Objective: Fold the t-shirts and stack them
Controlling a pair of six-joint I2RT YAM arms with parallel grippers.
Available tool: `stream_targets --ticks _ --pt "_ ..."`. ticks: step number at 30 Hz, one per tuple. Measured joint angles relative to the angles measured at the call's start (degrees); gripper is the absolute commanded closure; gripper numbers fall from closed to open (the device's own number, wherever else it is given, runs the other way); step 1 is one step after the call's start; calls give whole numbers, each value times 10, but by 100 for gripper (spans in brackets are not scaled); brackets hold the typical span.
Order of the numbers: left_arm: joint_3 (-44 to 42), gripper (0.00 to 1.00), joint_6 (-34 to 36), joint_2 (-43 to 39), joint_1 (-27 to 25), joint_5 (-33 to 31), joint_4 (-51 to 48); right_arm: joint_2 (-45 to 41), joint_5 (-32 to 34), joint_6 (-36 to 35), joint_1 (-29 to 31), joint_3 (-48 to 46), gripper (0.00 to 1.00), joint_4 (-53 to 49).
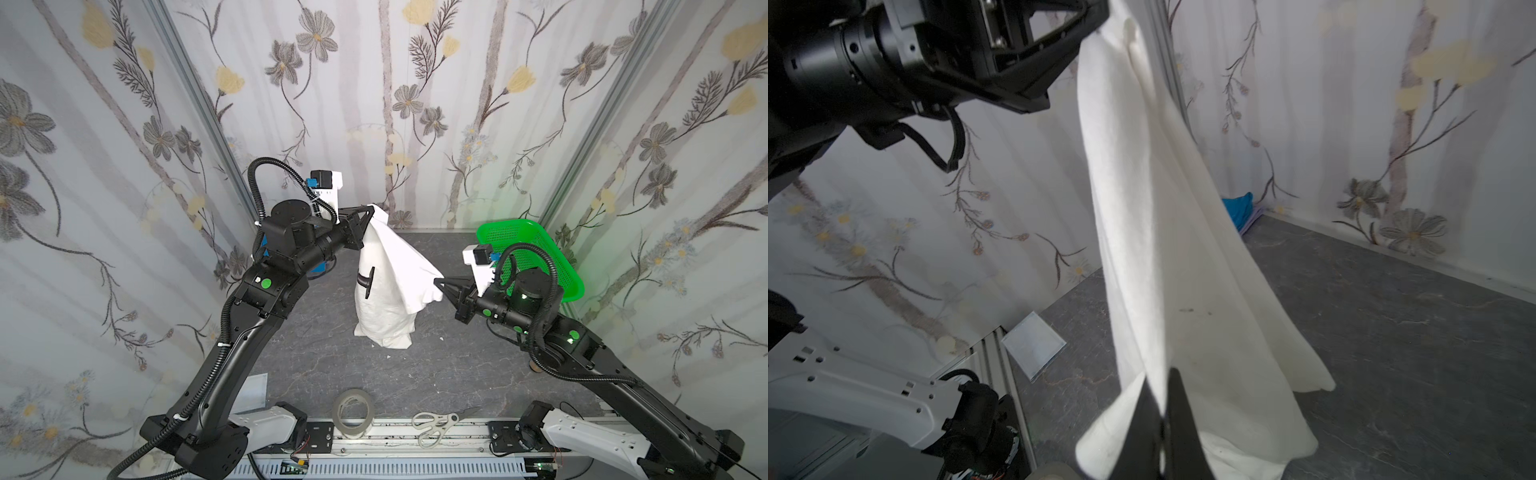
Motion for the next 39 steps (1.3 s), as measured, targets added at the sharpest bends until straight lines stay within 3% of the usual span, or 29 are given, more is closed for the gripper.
stream_targets --ticks 9,17,24,29,33,34,36,37,39 --pt "-50 100 -18 -27 1 30 20 71 76 -68 -78 226 100 -165" --pt "-68 100 -33 -41 1 37 34 130 86 -106 -87 309 100 -216" --pt "-5 100 1 -68 30 -38 -16 215 18 -115 -92 393 100 -225" --pt "129 100 15 -11 71 -29 -29 380 -28 -125 -116 629 100 -243" --pt "77 100 0 -19 74 -34 0 442 -53 -125 -137 742 100 -257" --pt "50 82 -10 -28 74 -31 15 444 -64 -125 -147 749 100 -258" --pt "-6 12 -40 -49 71 -13 58 444 -81 -123 -171 755 100 -269" --pt "-28 0 -53 -59 68 -10 73 441 -77 -123 -180 753 100 -275" --pt "-59 0 -74 -79 56 -11 86 416 -52 -123 -203 716 100 -282"
